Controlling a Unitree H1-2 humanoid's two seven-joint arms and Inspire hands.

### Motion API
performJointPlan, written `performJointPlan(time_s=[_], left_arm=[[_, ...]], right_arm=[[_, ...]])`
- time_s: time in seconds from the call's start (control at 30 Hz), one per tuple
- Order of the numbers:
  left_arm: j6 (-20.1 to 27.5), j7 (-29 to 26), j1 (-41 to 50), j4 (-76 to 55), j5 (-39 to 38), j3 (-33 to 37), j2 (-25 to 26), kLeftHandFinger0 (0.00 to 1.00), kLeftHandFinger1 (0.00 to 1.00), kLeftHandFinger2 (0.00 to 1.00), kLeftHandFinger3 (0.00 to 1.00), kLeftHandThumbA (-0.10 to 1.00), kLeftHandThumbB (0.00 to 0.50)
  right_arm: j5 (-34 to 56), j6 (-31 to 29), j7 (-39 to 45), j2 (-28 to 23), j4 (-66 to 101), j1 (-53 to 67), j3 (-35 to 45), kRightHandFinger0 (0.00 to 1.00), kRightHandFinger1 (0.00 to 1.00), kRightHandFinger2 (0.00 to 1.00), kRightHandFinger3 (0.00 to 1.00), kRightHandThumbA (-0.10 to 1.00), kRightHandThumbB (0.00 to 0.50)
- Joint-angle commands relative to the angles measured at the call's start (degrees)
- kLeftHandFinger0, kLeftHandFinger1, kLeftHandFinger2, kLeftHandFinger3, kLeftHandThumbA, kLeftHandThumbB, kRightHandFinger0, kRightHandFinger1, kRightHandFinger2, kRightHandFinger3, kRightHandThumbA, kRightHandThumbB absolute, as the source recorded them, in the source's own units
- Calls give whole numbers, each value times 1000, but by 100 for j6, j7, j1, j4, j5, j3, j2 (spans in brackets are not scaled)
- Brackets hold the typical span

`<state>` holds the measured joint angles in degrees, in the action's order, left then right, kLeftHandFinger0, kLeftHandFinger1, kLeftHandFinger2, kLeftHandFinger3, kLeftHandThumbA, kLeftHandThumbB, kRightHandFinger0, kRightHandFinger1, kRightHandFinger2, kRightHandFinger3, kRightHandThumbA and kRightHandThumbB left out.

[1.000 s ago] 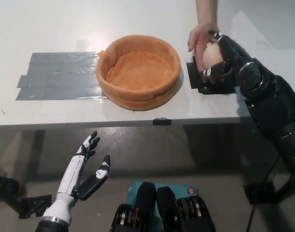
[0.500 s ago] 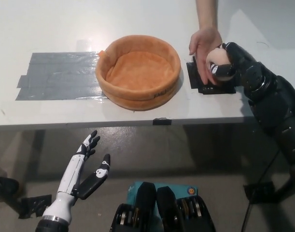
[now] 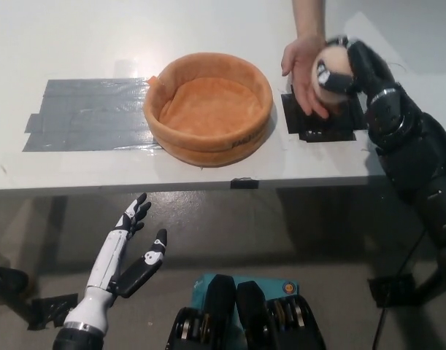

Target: A person hands a emotional support dumpling to the robot which it grabs with its right hand and places in the soft place kept infront of it in the centre of the desk

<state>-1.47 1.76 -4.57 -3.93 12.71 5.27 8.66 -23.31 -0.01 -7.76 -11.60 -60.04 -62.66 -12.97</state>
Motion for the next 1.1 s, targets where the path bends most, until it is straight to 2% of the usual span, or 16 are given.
performJointPlan(time_s=[0.0,0.17,0.2,0.3,0.33,0.37,0.4,0.43,0.5,0.57,0.67,0.77,0.93,1.0,1.03,1.07], left_arm=[[160,1,-99,-110,-8,-62,69,1000,1000,1000,1000,568,0],[128,4,-79,-154,-14,-63,56,1000,1000,1000,1000,546,0],[109,10,-76,-163,-22,-65,53,1000,1000,1000,1000,544,0],[65,16,-75,-179,-24,-67,49,1000,1000,1000,1000,541,0],[83,20,-82,-169,-44,-73,51,1000,1000,1000,1000,542,0],[88,21,-91,-169,-29,-72,65,1000,1000,1000,1000,542,0],[97,13,-84,-168,-28,-74,60,1000,1000,1000,1000,552,0],[85,13,-77,-176,-29,-75,57,1000,1000,1000,1000,554,0],[53,9,-69,-166,-64,-88,29,1000,1000,1000,1000,555,0],[6,4,-65,-166,-77,-92,1,1000,1000,1000,1000,553,0],[-21,-1,-51,-181,-93,-89,-34,1000,1000,1000,1000,542,0],[8,5,-75,-174,-18,-43,-20,1000,1000,1000,1000,569,0],[71,15,-116,-170,24,-13,5,1000,1000,1000,1000,543,0],[25,60,-136,-211,111,31,68,1000,1000,1000,1000,566,0],[5,75,-148,-228,109,36,77,1000,1000,1000,1000,573,0],[-5,84,-165,-230,96,38,81,1000,1000,1000,1000,573,0]], right_arm=[[2,-392,-507,8,1053,-208,158,11,614,910,1000,-100,147],[-196,-211,-507,43,1995,-122,108,0,549,894,1000,-100,126],[-144,12,-409,130,2394,-103,160,0,506,877,970,-100,108],[-239,-30,-446,220,2818,-108,107,2,473,869,768,-100,168],[-262,102,-386,307,3007,-144,81,75,464,773,686,-100,227],[-274,76,-389,346,3031,-168,65,28,379,653,645,-100,238],[-306,-51,-450,417,2991,-203,24,1,133,447,592,-100,228],[-278,-2,-408,488,2997,-217,22,0,114,475,631,-100,208],[-440,-11,-554,656,2820,-265,-82,0,197,734,821,-100,188],[-494,-48,-558,817,2559,-316,-196,0,318,864,897,-100,179],[-281,-469,-497,1086,1897,-433,-228,37,453,933,923,-100,194],[-427,-547,-663,1342,1129,-599,-394,11,428,849,876,-100,203],[-588,-871,-944,1618,-326,-880,-729,0,422,858,876,-100,176],[-566,-909,-1079,1672,-616,-896,-761,0,430,816,801,-100,213],[-570,-914,-1125,1682,-761,-886,-791,0,396,780,866,-100,247],[-561,-886,-1081,1676,-847,-895,-808,70,447,802,904,-83,238]])
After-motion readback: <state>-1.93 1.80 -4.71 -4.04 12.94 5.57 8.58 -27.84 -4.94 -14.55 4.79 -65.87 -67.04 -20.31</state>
